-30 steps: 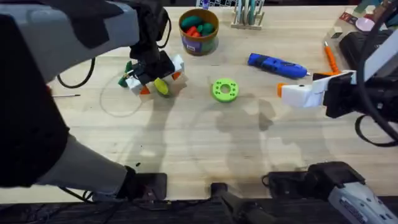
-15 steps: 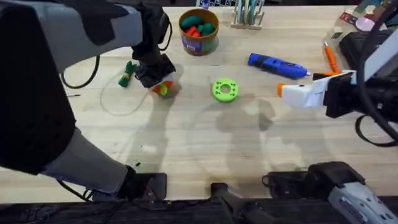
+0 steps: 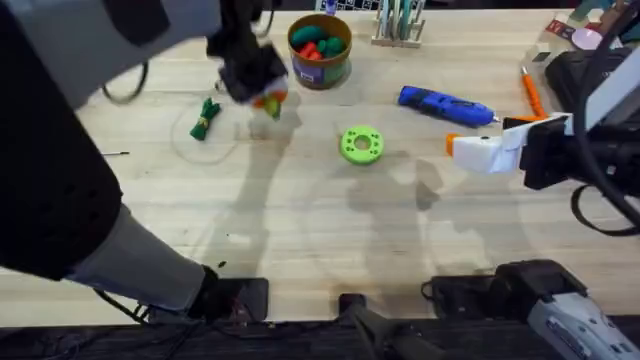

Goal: Pick up the gripper from the table and insert it into the empty holder that is missing its gripper. Then pick up a screw, insert it into the mounting hole, and use the screwdriver to tighten it. Finally, clean up the table by picking up the vegetable and placing it into the bucket.

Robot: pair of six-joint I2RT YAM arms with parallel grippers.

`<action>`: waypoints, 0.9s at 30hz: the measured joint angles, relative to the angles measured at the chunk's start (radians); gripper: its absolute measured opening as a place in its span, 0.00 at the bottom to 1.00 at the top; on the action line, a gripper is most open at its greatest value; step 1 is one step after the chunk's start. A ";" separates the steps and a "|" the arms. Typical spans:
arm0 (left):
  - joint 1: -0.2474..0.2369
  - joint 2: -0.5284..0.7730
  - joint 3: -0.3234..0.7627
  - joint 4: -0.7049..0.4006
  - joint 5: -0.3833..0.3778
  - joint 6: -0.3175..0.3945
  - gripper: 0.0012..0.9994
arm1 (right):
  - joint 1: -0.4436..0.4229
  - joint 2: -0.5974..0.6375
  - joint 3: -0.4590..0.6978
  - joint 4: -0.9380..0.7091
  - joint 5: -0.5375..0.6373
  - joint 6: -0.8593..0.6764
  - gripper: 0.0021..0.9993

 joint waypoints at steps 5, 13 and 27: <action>0.000 -0.002 0.174 0.002 0.036 0.135 0.03 | 0.000 0.000 0.000 0.000 0.000 0.000 0.99; -0.012 -0.027 0.239 0.145 0.052 0.221 0.03 | 0.000 0.000 0.000 0.000 0.000 0.000 0.99; -0.059 0.073 0.239 0.397 0.055 0.257 0.03 | 0.000 0.000 0.000 0.000 0.000 0.000 0.99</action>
